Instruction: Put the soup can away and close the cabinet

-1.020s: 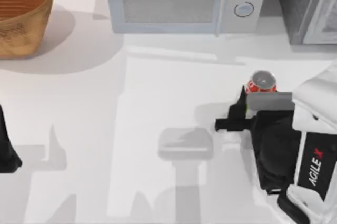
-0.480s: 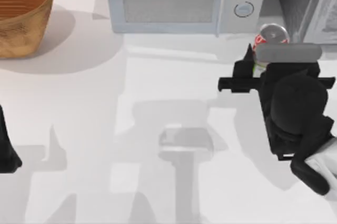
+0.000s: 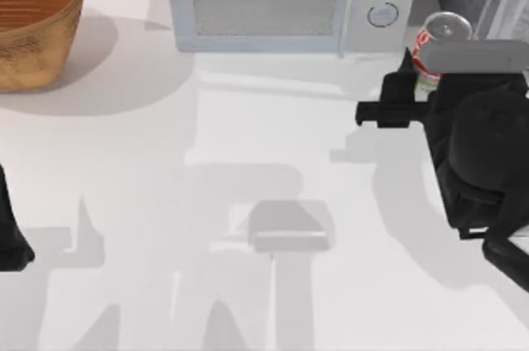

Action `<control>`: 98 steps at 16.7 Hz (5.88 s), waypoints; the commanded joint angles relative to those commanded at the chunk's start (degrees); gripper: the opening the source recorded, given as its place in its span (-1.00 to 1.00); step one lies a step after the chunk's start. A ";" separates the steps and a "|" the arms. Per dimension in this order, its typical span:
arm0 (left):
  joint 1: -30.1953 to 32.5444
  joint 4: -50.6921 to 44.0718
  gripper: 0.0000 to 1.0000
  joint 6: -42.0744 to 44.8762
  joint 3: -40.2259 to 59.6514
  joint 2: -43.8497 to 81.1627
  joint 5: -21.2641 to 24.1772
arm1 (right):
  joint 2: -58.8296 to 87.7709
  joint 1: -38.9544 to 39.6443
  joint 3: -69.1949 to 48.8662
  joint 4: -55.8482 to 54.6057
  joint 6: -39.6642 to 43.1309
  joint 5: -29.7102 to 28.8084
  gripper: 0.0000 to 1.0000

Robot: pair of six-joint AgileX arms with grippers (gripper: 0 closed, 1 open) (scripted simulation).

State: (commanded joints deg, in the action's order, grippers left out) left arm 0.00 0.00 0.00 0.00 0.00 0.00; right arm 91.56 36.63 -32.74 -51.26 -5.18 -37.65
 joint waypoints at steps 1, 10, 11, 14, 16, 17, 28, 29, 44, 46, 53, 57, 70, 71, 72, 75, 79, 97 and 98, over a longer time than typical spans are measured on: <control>0.00 0.00 1.00 0.00 0.00 0.00 0.00 | 0.00 0.00 0.00 0.00 0.00 0.00 -1.00; 0.00 0.00 1.00 0.00 0.00 0.00 0.00 | -14.23 -6.63 6.03 9.27 1.66 7.12 -1.00; 0.00 0.00 1.00 0.00 0.00 0.00 0.00 | -18.60 -7.94 7.87 11.89 1.63 9.10 -1.00; 0.00 0.00 1.00 0.00 0.00 0.00 0.00 | -35.33 -12.44 13.47 20.18 0.71 15.88 -1.00; 0.00 0.00 1.00 0.00 0.00 0.00 0.00 | -49.08 -16.17 16.76 25.66 0.08 20.75 -1.00; 0.00 0.00 1.00 0.00 0.00 0.00 0.00 | -55.88 -18.22 18.30 28.35 0.00 23.18 -1.00; 0.00 0.00 1.00 0.00 0.00 0.00 0.00 | -91.56 -36.63 32.74 51.26 5.18 37.65 -1.00; 0.00 0.00 1.00 0.00 0.00 0.00 0.00 | -91.56 -36.63 32.74 51.26 5.18 37.65 -1.00; 0.00 0.00 1.00 0.00 0.00 0.00 0.00 | -72.75 -33.86 8.07 57.03 4.96 34.85 -1.00; 0.00 0.00 1.00 0.00 0.00 0.00 0.00 | -68.19 -33.28 2.88 58.69 4.77 34.23 -1.00; 0.00 0.00 1.00 0.00 0.00 0.00 0.00 | -54.16 -31.27 -16.33 62.96 4.45 32.16 -1.00; 0.00 0.00 1.00 0.00 0.00 0.00 0.00 | -46.33 -30.12 -27.49 65.20 4.31 30.98 -1.00; 0.00 0.00 1.00 0.00 0.00 0.00 0.00 | -19.17 -26.49 -62.53 74.08 4.12 26.98 -1.00; 0.00 0.00 1.00 0.00 0.00 0.00 0.00 | -17.64 -26.29 -64.45 74.60 4.12 26.75 -1.00; 0.00 0.00 1.00 0.00 0.00 0.00 0.00 | -16.48 -26.14 -65.90 74.99 4.12 26.58 -1.00; 0.00 0.00 1.00 0.00 0.00 0.00 0.00 | -15.41 -26.01 -67.26 75.34 4.12 26.43 -1.00; 0.00 0.00 1.00 0.00 0.00 0.00 0.00 | -15.56 -26.23 -67.03 75.28 4.01 26.48 -1.00; 0.00 0.00 1.00 0.00 0.00 0.00 0.00 | 5.19 -28.30 -94.78 82.37 4.00 28.24 -1.00; 0.00 0.00 1.00 0.00 0.00 0.00 0.00 | 6.49 -28.44 -96.54 82.81 4.01 28.36 -1.00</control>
State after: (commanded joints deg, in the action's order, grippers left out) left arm 0.00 0.00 0.00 0.00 0.00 0.00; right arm 98.05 8.19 -129.28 31.55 -1.17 -9.29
